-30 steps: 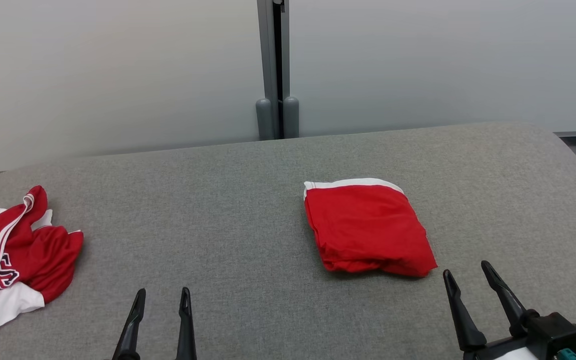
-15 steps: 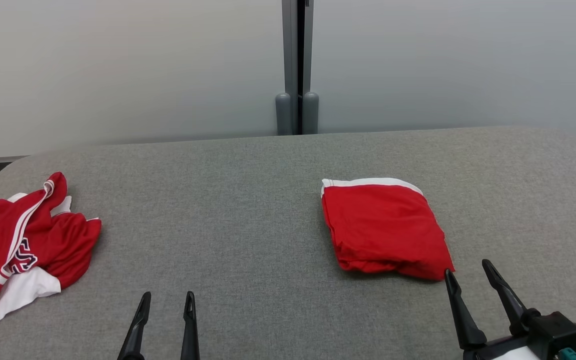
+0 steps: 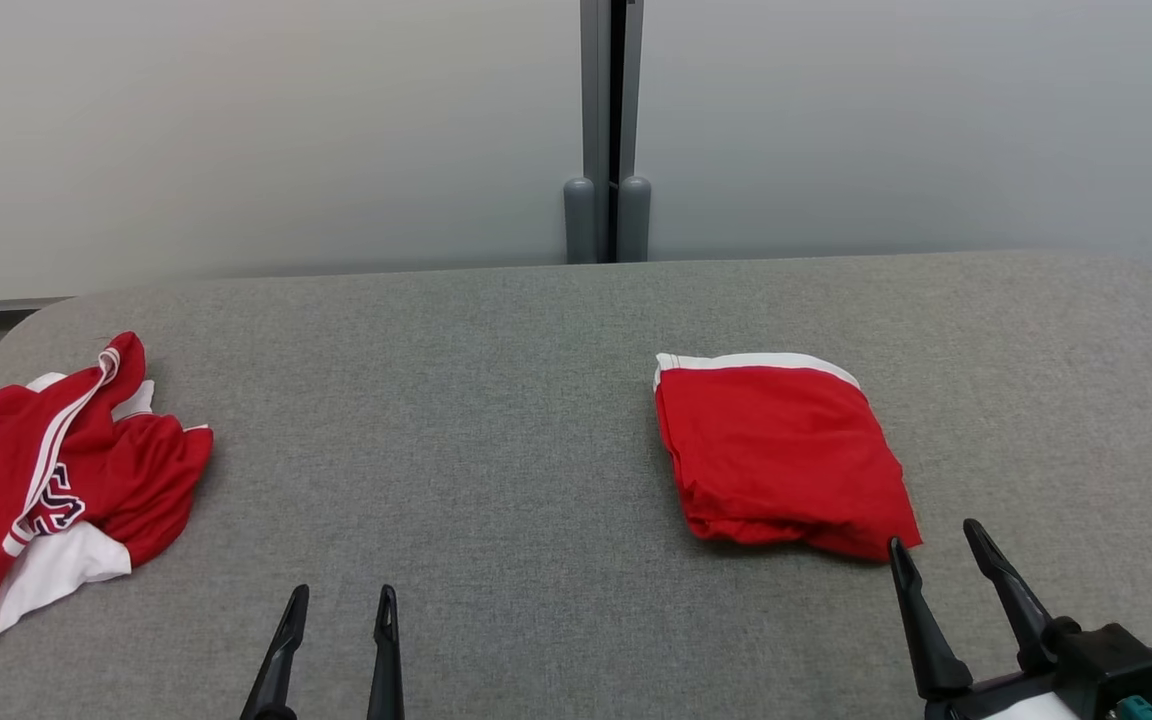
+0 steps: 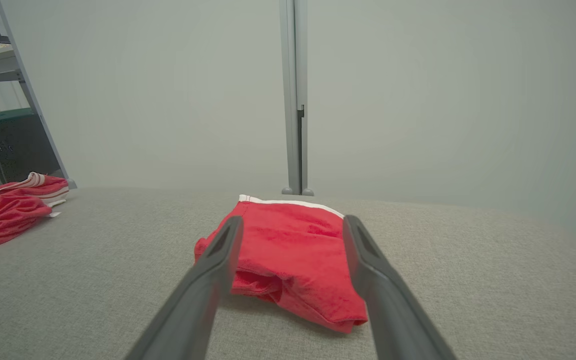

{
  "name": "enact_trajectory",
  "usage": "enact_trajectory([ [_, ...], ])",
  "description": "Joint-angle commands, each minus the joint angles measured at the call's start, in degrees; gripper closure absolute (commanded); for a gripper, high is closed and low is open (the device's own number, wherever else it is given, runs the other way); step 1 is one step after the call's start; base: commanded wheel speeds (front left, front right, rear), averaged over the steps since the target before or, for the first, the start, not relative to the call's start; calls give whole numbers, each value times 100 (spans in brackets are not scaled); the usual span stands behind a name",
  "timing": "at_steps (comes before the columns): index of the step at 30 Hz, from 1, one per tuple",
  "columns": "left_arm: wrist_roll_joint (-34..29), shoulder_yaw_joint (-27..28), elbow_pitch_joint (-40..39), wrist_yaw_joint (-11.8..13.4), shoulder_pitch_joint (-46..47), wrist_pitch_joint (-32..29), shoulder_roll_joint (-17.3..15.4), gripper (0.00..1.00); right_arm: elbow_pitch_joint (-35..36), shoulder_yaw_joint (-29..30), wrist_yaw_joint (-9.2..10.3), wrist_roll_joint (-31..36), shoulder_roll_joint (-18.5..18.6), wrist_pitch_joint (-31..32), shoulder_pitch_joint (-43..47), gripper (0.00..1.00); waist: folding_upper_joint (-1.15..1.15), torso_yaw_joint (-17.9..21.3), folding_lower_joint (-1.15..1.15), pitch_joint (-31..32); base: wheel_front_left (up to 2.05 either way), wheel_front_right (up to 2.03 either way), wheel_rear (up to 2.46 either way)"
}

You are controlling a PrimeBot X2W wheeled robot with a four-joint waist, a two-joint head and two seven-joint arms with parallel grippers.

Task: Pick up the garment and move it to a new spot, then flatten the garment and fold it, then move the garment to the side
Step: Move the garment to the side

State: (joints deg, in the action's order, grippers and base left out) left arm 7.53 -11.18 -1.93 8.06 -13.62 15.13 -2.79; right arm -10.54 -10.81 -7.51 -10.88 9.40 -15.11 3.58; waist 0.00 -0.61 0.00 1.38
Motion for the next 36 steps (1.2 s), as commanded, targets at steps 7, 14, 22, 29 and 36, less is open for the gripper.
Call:
enact_trajectory([
  [7, -65, 53, 32, -59, 123, 1, -23, 0, 13, 19, 5, -9, -5, -5, 15, 0, 0, -51, 0, -32, 0, 0, 0],
  [14, -197, -28, 24, -134, 193, 1, -23, 0, 69, -79, 5, -96, 51, -5, -125, 0, 0, -131, 0, -142, 0, 0, 0],
  [22, -280, -221, -39, -228, 602, 1, -23, 0, -870, -776, 7, -1753, 521, -5, -1147, 0, 0, -172, 0, -750, 0, 0, 0],
  [29, -292, -569, -53, -221, 1098, 1, -24, 0, -1050, -1445, 6, -4613, 1724, 1030, -2172, 0, 0, -350, 0, -1321, 0, 0, 0],
  [36, -250, -874, 17, -172, 1379, 1, -23, 0, -901, -1383, 4, -6638, 2712, 2582, -2361, 0, 0, -589, 0, -1667, 0, 0, 0],
])
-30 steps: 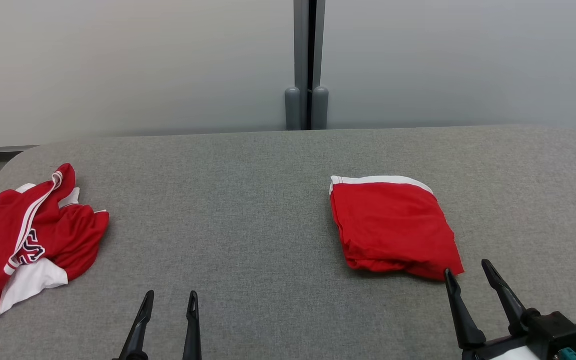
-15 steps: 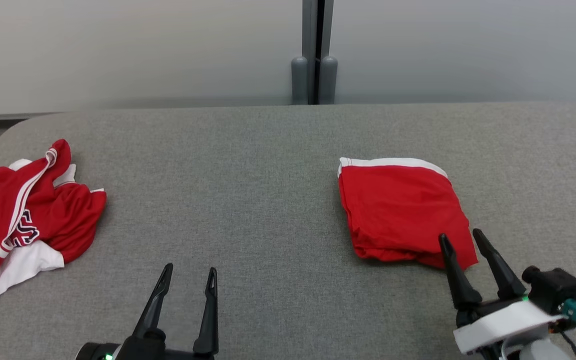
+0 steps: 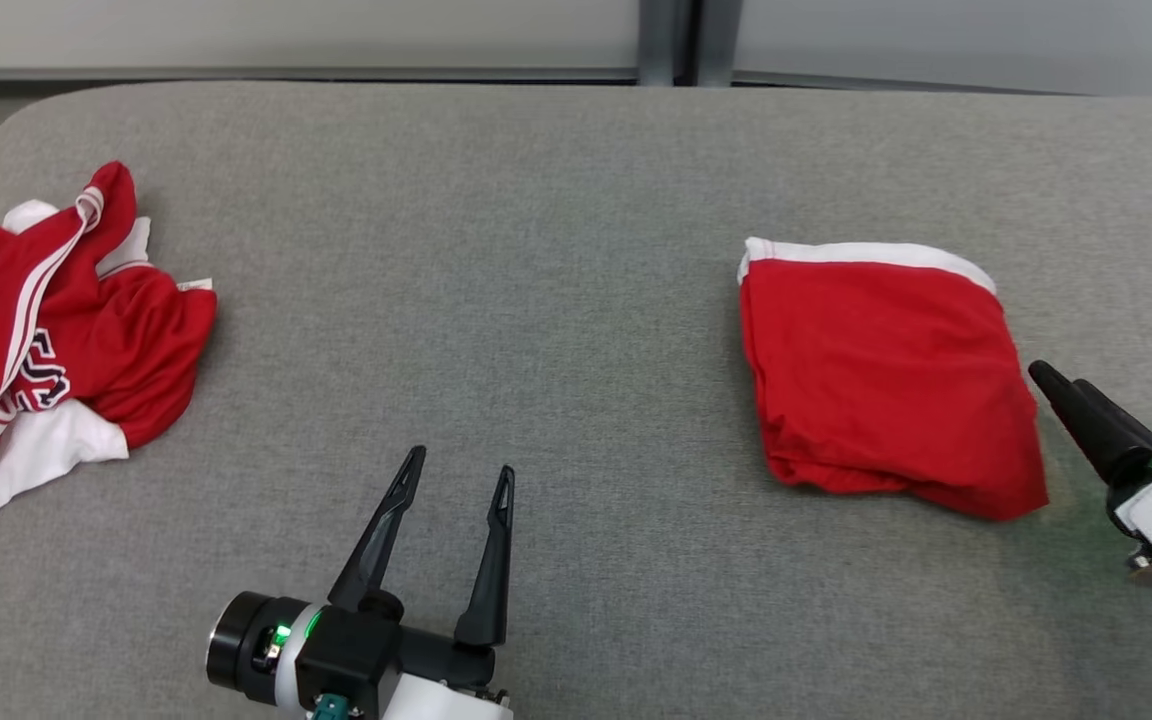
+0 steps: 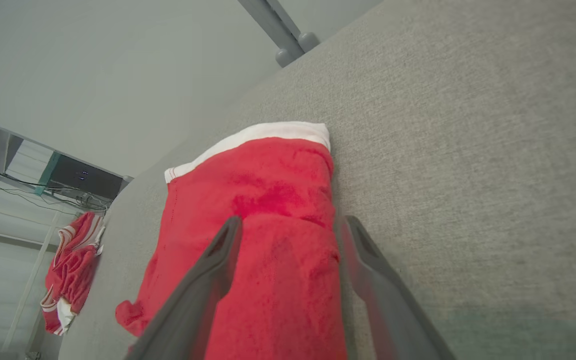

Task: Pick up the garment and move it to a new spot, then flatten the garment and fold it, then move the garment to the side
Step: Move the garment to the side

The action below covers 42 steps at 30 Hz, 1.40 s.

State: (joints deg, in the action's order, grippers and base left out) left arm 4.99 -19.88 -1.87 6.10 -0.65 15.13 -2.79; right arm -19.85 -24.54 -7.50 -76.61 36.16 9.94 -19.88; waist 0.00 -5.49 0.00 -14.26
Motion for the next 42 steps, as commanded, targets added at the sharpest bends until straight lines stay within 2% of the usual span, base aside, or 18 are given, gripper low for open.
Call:
enact_trajectory([
  [1, 5, -22, 21, 39, 106, 1, -24, 0, 74, -28, 3, -216, 113, 236, 5, 0, 0, -121, 0, -133, 0, 0, 0],
  [4, -4, -42, 22, 79, 156, 1, -22, 0, 151, -32, 3, -475, 296, 474, 33, 0, 0, -147, 0, -221, 0, 0, 0],
  [8, -64, -50, 23, 65, 219, 1, -22, 0, 134, -49, 3, -710, 313, 603, 8, 0, 0, -133, 0, -313, 0, 0, 0],
  [9, -69, -49, 16, 66, 243, 1, -23, 0, 122, -53, 3, -758, 309, 630, -12, 4, 0, -127, 0, -332, 0, 0, 0],
  [10, -69, -49, 16, 66, 243, 1, -23, 0, 122, -53, 3, -758, 309, 630, -12, 4, 0, -127, 0, -332, 0, 0, 0],
  [11, -79, -45, 4, 73, 265, 1, -23, 0, 124, -59, 3, -796, 302, 650, -43, 20, 0, -118, 0, -356, 0, 0, 0],
  [12, -93, -42, -9, 86, 290, 1, -22, 0, 148, -66, 3, -824, 295, 662, -90, 44, 0, -109, 0, -388, 0, 0, 0],
  [13, -97, -45, -16, 98, 314, 1, -22, 0, 162, -57, 3, -855, 280, 652, -127, 57, 0, -102, 0, -415, 0, 0, 0],
  [14, -104, -57, -24, 103, 342, 1, -23, 0, 199, -62, 3, -888, 273, 657, -140, 100, 0, -98, 0, -445, 0, 0, 0],
  [21, -99, -139, -105, 157, 517, 1, -23, 0, 472, -29, 3, -560, 612, 252, -280, 100, 0, -37, 0, -694, 0, 0, 0],
  [31, -429, -195, -340, -45, 1051, 1, -27, 0, 439, -164, 3, 794, 1769, -836, -954, 100, 0, 471, 0, -1553, 0, 0, 0],
  [37, -709, -327, -576, -153, 1497, 1, -277, 0, 212, -195, 4, 1131, 2241, -1251, -1402, 100, 0, 973, 0, -2120, 0, 0, 0],
  [42, -815, -493, -629, -163, 1730, 0, -508, 0, -169, -257, 4, 1375, 2400, -1562, -1775, 100, 0, 1306, 0, -2392, 0, 0, 0],
])
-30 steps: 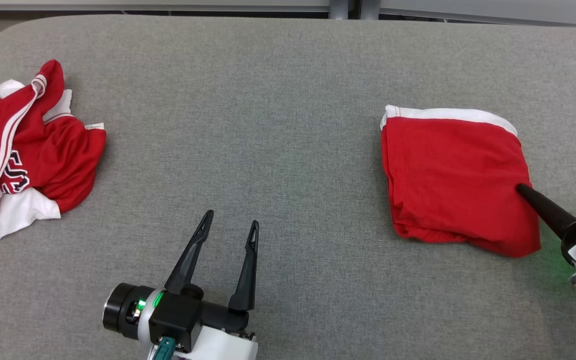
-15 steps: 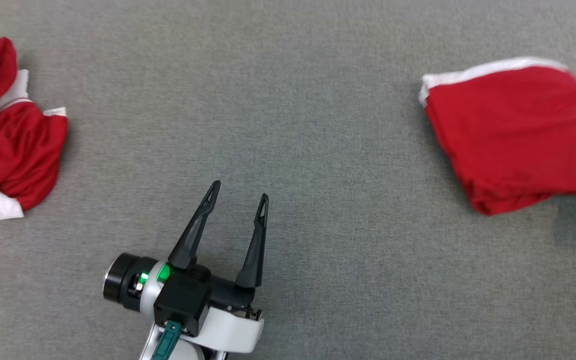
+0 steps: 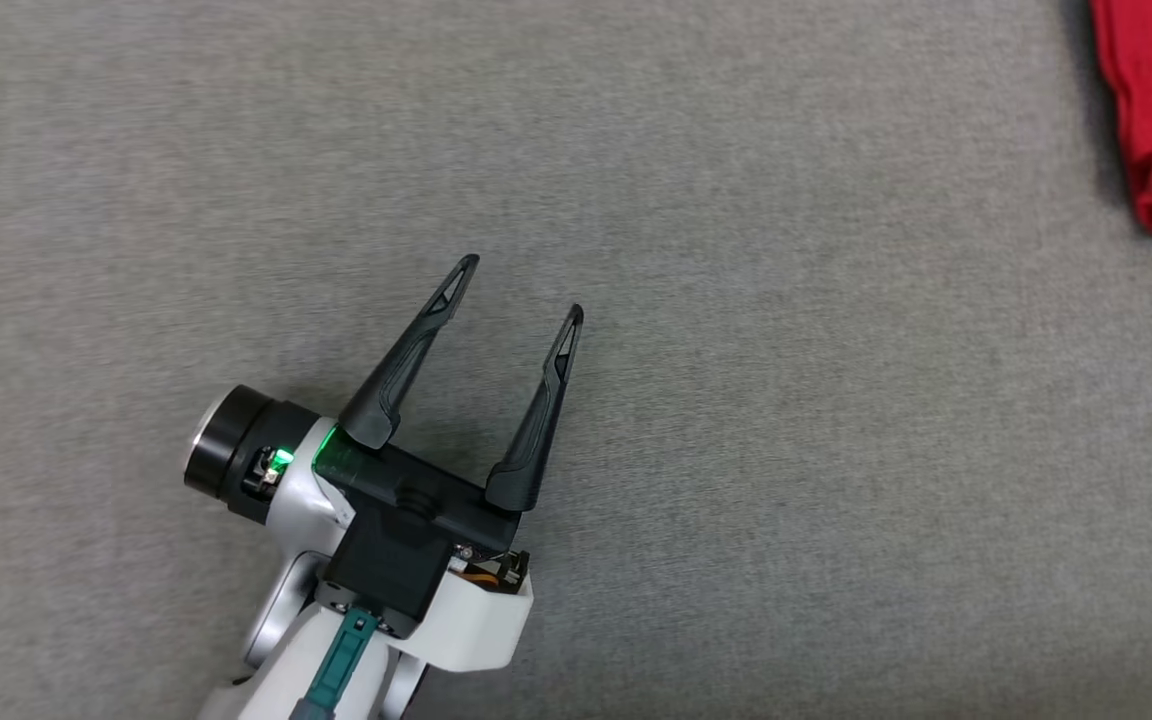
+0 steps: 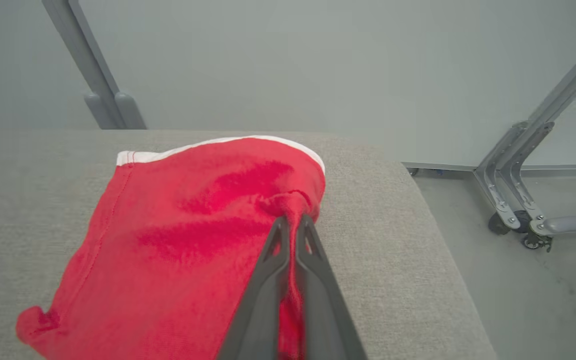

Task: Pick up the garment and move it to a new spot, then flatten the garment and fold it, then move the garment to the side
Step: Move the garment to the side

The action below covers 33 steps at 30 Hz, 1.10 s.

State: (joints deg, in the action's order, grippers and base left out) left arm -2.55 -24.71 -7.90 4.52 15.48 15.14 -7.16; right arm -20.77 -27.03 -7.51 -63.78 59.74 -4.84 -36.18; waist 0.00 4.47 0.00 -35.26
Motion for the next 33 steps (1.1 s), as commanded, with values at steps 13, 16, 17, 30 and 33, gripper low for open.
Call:
enact_trajectory([
  [13, 155, -327, 166, 121, 301, -9, -161, 0, -1856, 195, 8, 2198, -487, -1015, -1354, 0, 0, 242, 0, -261, 0, 0, 0],
  [16, 247, -306, 153, 226, 173, -1, -97, 0, -1688, 495, 8, 2798, -1008, -1041, -1321, 0, 0, 79, 0, 26, 0, 0, 0],
  [17, 292, -289, 152, 251, 138, 0, -61, 0, -1579, 587, 9, 2933, -1191, -1041, -1170, 0, 0, 18, 0, 141, 0, 0, 0],
  [30, 1186, 520, 872, 265, -776, 0, 359, 0, -348, 1162, 9, 4082, -3579, -1031, 1005, 0, 0, -665, 0, 1860, 0, 0, 0],
  [33, 1350, 805, 985, -25, -1107, -1, 405, 0, 31, 1666, 9, 4588, -4312, -1031, 1790, 0, 0, -785, 0, 2356, 0, 0, 0],
])
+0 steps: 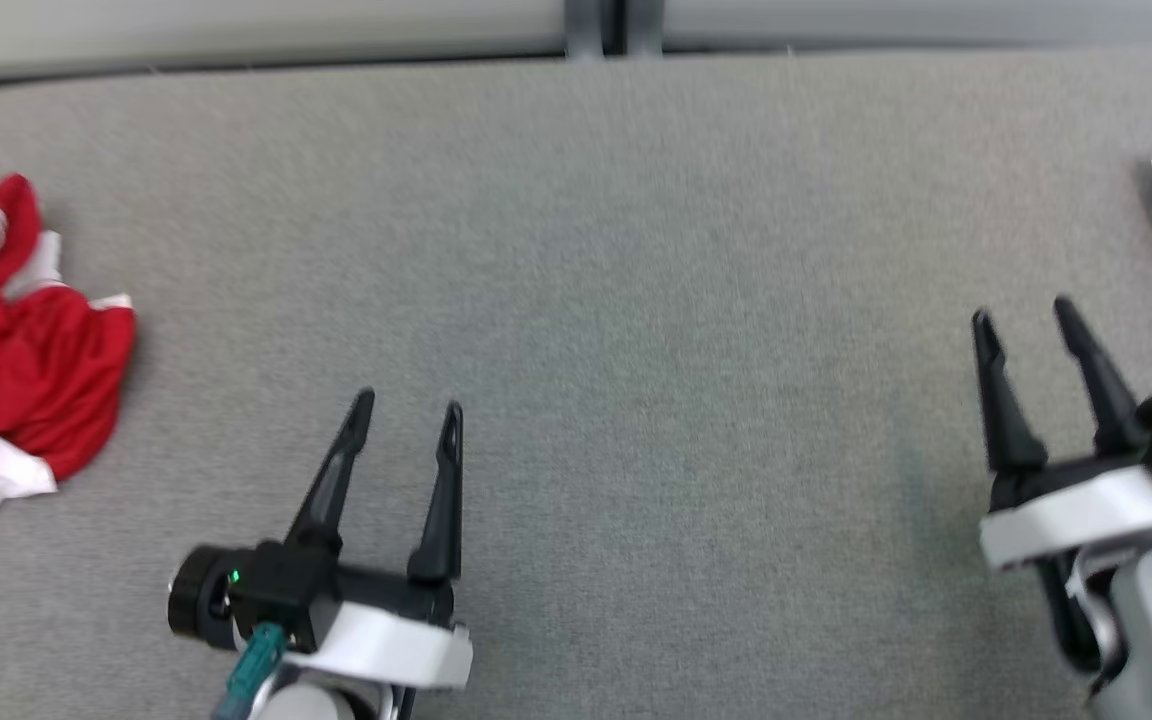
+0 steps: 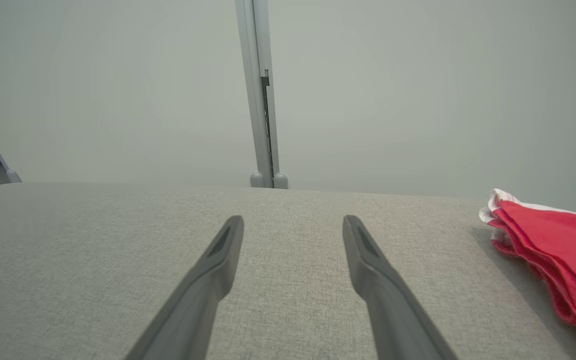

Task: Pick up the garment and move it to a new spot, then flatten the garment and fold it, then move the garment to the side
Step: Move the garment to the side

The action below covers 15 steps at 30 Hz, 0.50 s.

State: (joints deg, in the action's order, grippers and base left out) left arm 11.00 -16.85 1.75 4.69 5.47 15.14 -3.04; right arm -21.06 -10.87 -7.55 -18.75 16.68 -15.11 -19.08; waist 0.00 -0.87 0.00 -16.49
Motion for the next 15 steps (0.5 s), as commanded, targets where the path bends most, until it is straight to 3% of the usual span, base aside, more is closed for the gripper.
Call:
enact_trajectory([
  [1, -51, 90, 47, -111, -214, 0, 0, 0, 179, 186, 13, 201, -202, -3, 286, 0, 0, -265, 0, 610, 0, 0, 0],
  [6, -209, 436, 80, -116, -749, 0, 13, 0, 835, 534, 13, 799, -797, -4, 1195, 0, 0, -273, 0, 1085, 0, 0, 0],
  [13, -534, 639, -69, 218, -1353, -1, 1, 0, 1345, 530, 13, 1041, -1003, -4, 2060, 0, 0, -249, 0, 1547, 0, 0, 0],
  [15, -316, 725, -148, 305, -1440, -1, -1, 0, 1357, 550, 13, 1014, -1022, -4, 2140, 0, 0, -256, 0, 1614, 0, 0, 0],
])
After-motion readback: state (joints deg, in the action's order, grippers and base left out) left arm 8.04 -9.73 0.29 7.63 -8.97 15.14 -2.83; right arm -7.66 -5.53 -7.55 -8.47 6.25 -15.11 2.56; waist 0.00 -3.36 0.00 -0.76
